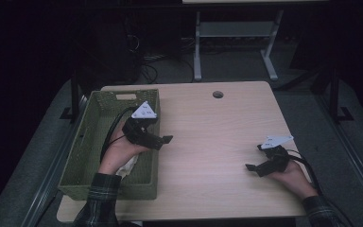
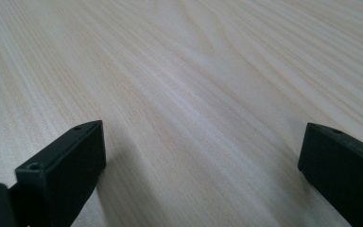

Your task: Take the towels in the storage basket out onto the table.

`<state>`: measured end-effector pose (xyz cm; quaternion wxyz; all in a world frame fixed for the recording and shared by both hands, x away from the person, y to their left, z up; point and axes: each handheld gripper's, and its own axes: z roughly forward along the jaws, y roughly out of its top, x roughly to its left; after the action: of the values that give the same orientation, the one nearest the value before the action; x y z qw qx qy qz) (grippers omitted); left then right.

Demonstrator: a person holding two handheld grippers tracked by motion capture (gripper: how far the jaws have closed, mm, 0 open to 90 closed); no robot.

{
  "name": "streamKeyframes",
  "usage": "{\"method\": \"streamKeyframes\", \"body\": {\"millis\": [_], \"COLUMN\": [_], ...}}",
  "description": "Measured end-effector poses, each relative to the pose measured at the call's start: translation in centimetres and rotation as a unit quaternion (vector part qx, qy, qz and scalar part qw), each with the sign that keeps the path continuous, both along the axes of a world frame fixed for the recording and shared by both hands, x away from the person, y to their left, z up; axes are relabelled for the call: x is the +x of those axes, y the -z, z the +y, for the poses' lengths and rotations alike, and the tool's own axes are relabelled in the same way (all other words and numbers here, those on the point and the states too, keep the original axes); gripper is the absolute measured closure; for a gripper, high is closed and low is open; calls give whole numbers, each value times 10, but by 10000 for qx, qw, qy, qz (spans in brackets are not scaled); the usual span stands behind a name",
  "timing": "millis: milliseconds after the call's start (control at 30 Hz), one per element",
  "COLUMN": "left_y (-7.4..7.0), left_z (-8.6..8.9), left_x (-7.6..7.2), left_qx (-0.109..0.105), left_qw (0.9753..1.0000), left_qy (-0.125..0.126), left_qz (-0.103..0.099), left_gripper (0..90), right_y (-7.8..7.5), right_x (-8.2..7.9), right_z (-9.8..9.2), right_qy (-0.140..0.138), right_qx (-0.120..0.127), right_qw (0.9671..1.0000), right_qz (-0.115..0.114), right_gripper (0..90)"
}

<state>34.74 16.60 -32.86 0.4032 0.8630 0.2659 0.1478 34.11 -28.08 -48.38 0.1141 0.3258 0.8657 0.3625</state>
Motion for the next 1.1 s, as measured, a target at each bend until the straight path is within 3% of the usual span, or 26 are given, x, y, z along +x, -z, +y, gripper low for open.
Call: {"method": "streamKeyframes", "body": {"millis": [567,1100], "left_y": [10,31], "left_z": [48,73], "left_x": [-1,2], "left_qx": [16,147], "left_qw": [9978,9941], "left_qy": [-667,-1066], "left_qz": [7,117], "left_gripper": [143,143], "right_y": [0,0], "right_x": [0,0], "right_z": [0,0], "right_qy": [0,-2], "right_qx": [0,-1], "right_qw": [10000,10000], "right_qz": [2,1], "right_gripper": [13,13]}}
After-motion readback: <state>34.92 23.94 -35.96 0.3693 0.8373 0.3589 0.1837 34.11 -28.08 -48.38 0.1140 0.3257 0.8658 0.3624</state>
